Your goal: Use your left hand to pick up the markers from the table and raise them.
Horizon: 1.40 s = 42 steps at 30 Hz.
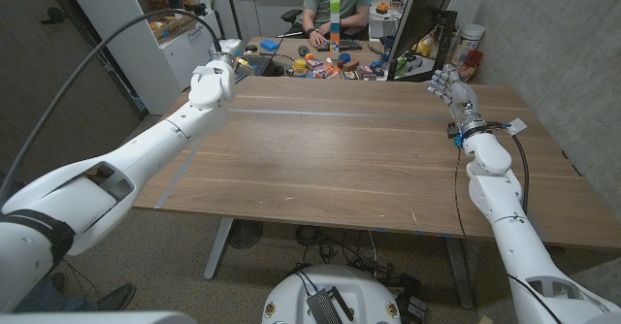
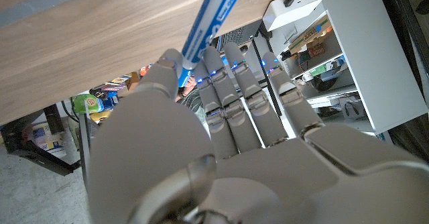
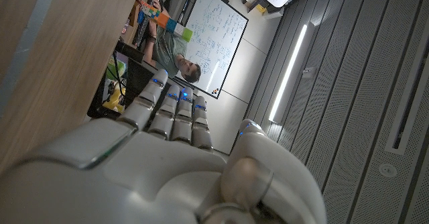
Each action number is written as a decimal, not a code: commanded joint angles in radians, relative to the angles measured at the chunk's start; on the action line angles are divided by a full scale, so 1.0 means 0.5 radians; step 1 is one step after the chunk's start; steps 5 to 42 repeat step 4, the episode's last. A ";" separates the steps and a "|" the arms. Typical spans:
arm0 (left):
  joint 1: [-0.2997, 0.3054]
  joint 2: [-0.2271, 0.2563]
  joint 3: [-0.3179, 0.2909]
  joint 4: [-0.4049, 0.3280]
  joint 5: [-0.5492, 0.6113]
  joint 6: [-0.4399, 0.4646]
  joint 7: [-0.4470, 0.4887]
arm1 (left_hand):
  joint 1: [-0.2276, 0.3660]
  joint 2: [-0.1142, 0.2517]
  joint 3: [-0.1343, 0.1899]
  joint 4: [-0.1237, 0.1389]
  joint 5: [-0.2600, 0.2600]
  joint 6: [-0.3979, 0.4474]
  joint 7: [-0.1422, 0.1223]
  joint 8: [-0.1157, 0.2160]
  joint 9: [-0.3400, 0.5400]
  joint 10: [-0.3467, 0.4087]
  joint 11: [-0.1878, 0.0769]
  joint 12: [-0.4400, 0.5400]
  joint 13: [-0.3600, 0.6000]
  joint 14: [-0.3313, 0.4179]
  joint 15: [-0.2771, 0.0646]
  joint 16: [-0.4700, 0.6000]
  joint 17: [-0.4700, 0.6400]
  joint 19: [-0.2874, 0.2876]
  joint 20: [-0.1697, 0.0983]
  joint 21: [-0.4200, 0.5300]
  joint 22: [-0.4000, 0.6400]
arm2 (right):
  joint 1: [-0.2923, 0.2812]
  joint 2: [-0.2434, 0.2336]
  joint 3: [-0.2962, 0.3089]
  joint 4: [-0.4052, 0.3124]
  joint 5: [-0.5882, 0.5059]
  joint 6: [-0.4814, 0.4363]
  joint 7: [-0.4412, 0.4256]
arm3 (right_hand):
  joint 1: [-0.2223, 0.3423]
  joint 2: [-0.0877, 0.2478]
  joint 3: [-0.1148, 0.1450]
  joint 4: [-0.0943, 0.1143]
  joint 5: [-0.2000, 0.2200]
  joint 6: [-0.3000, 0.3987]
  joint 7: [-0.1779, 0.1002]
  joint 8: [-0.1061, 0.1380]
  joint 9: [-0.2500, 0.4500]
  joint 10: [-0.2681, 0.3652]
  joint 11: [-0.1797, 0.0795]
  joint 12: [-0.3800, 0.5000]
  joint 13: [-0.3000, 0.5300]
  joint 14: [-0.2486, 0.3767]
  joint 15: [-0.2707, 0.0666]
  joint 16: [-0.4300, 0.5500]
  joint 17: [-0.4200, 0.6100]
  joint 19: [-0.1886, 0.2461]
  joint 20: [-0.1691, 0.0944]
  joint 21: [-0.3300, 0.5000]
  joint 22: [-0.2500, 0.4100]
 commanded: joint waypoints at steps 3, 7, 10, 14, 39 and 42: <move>-0.047 0.118 -0.111 -0.223 0.082 -0.077 -0.045 | -0.008 0.020 0.016 0.000 -0.009 0.076 0.082 -0.009 0.010 -0.004 0.006 -0.005 0.003 0.035 0.022 -0.003 0.006 0.037 0.015 0.006 0.004 | -0.040 0.030 -0.026 -0.112 -0.043 -0.006 -0.081 | 0.004 -0.012 -0.016 0.002 -0.012 0.022 0.010 0.020 0.009 0.014 0.013 0.002 0.003 0.021 0.012 0.001 0.005 0.028 -0.002 0.004 0.005; -0.055 0.126 -0.112 -0.232 0.090 -0.086 -0.059 | -0.007 0.020 0.017 0.000 -0.010 0.077 0.082 -0.010 0.010 -0.004 0.007 -0.005 0.004 0.037 0.024 -0.003 0.006 0.037 0.015 0.006 0.004 | -0.042 0.031 -0.027 -0.116 -0.045 -0.004 -0.085 | 0.004 -0.012 -0.016 0.002 -0.012 0.021 0.009 0.020 0.009 0.015 0.012 0.003 0.003 0.022 0.013 0.001 0.005 0.029 -0.001 0.004 0.005; -0.055 0.126 -0.112 -0.232 0.090 -0.086 -0.059 | -0.007 0.020 0.017 0.000 -0.010 0.077 0.082 -0.010 0.010 -0.004 0.007 -0.005 0.004 0.037 0.024 -0.003 0.006 0.037 0.015 0.006 0.004 | -0.042 0.031 -0.027 -0.116 -0.045 -0.004 -0.085 | 0.004 -0.012 -0.016 0.002 -0.012 0.021 0.009 0.020 0.009 0.015 0.012 0.003 0.003 0.022 0.013 0.001 0.005 0.029 -0.001 0.004 0.005; -0.055 0.126 -0.112 -0.232 0.090 -0.086 -0.059 | -0.007 0.020 0.017 0.000 -0.010 0.077 0.082 -0.010 0.010 -0.004 0.007 -0.005 0.004 0.037 0.024 -0.003 0.006 0.037 0.015 0.006 0.004 | -0.042 0.031 -0.027 -0.116 -0.045 -0.004 -0.085 | 0.004 -0.012 -0.016 0.002 -0.012 0.021 0.009 0.020 0.009 0.015 0.012 0.003 0.003 0.022 0.013 0.001 0.005 0.029 -0.001 0.004 0.005; -0.055 0.126 -0.112 -0.232 0.090 -0.086 -0.059 | -0.007 0.020 0.017 0.000 -0.010 0.077 0.082 -0.010 0.010 -0.004 0.007 -0.005 0.004 0.037 0.024 -0.003 0.006 0.037 0.015 0.006 0.004 | -0.042 0.031 -0.027 -0.116 -0.045 -0.004 -0.085 | 0.004 -0.012 -0.016 0.002 -0.012 0.021 0.009 0.020 0.009 0.015 0.012 0.003 0.003 0.022 0.013 0.001 0.005 0.029 -0.001 0.004 0.005; -0.055 0.126 -0.112 -0.232 0.090 -0.086 -0.059 | -0.007 0.020 0.017 0.000 -0.010 0.077 0.082 -0.010 0.010 -0.004 0.007 -0.005 0.004 0.037 0.024 -0.003 0.006 0.037 0.015 0.006 0.004 | -0.042 0.031 -0.027 -0.116 -0.045 -0.004 -0.085 | 0.004 -0.012 -0.016 0.002 -0.012 0.021 0.009 0.020 0.009 0.015 0.012 0.003 0.003 0.022 0.013 0.001 0.005 0.029 -0.001 0.004 0.005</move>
